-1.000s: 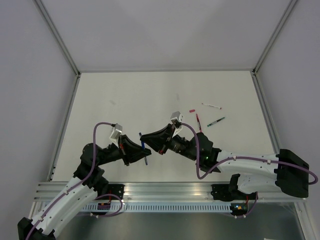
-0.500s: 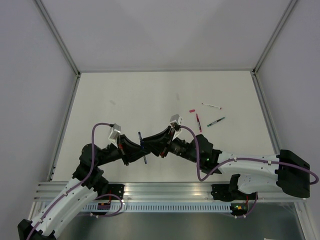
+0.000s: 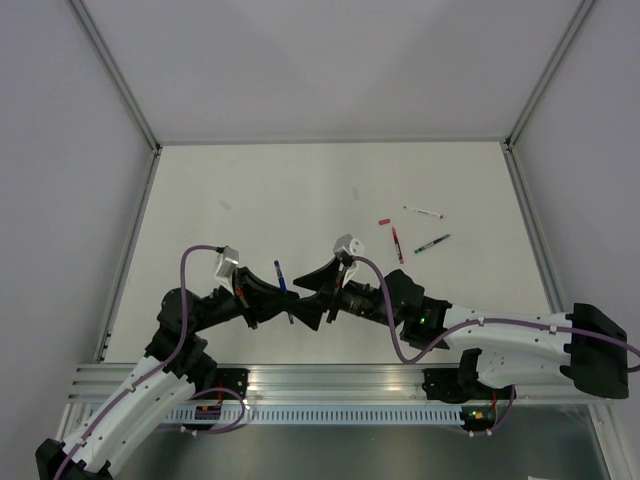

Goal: Insert the pens into the pen caps

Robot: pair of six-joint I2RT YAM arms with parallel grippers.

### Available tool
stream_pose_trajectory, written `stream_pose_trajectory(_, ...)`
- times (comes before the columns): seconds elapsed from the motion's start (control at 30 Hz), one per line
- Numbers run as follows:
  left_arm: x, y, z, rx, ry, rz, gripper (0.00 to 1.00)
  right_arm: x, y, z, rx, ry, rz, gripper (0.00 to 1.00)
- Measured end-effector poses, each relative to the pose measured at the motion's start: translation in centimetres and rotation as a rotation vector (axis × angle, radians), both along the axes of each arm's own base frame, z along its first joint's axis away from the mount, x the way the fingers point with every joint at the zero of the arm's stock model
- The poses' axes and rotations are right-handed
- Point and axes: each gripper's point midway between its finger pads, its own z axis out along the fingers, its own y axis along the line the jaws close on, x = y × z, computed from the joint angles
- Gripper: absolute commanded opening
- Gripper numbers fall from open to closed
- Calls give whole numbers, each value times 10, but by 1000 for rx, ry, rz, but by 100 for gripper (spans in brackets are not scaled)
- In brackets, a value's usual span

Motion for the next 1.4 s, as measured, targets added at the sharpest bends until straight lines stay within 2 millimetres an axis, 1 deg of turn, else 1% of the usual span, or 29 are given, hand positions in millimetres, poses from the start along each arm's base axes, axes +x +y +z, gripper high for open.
stream_pose_trajectory(0.07, 0, 0, 2, -4, -7, -1, 2, 2, -3, 8, -14, -13, -12, 80)
stream_pose_trajectory(0.13, -1, -1, 3, -7, -15, -12, 2, 5, -5, 23, -15, -31, -31, 82)
stream_pose_trajectory(0.3, 0, -3, 0, 1, -6, -22, 2, 14, -9, 76, 11, -77, -84, 83)
stream_pose_trajectory(0.43, 0, -3, -1, 3, -3, -22, 2, 23, -10, 107, 19, -80, -133, 77)
stream_pose_trajectory(0.53, 0, -3, -1, 3, -3, -22, 2, 34, -3, 118, -3, -77, -177, 72)
stream_pose_trajectory(0.6, 0, -3, -1, 3, -3, -22, 2, 41, 3, 114, -38, -73, -198, 69)
stream_pose_trajectory(0.73, 0, -3, -1, 3, -3, -22, 2, 50, 13, 87, -137, -61, -218, 59)
stream_pose_trajectory(0.8, 0, -3, -1, 3, -3, -22, 2, 52, 17, 75, -176, -58, -221, 56)
stream_pose_trajectory(0.83, 0, -3, -1, 3, -3, -22, 2, 53, 19, 70, -190, -57, -223, 54)
stream_pose_trajectory(0.9, 0, -3, -1, 3, -3, -22, 2, 54, 20, 63, -211, -56, -225, 51)
stream_pose_trajectory(0.93, 0, -3, -1, 3, -3, -22, 2, 55, 21, 61, -217, -57, -225, 48)
stream_pose_trajectory(1.1, 0, -3, -1, 3, -3, -22, 2, 55, 21, 61, -220, -61, -223, 40)
stream_pose_trajectory(1.13, 0, -3, -1, 3, -3, -22, 2, 54, 21, 61, -220, -61, -223, 36)
stream_pose_trajectory(1.2, 0, -3, -1, 3, -3, -22, 2, 54, 21, 61, -218, -62, -219, 32)
stream_pose_trajectory(1.23, 0, -3, -1, 3, -3, -22, 2, 53, 22, 62, -215, -62, -212, 27)
stream_pose_trajectory(1.3, 0, -3, -1, 3, -3, -22, 2, 51, 23, 63, -207, -62, -200, 23)
stream_pose_trajectory(1.33, 0, -3, -1, 3, -3, -22, 2, 50, 24, 64, -202, -62, -192, 19)
stream_pose_trajectory(1.4, 0, -3, -1, 3, -3, -23, 2, 48, 25, 65, -197, -63, -180, 14)
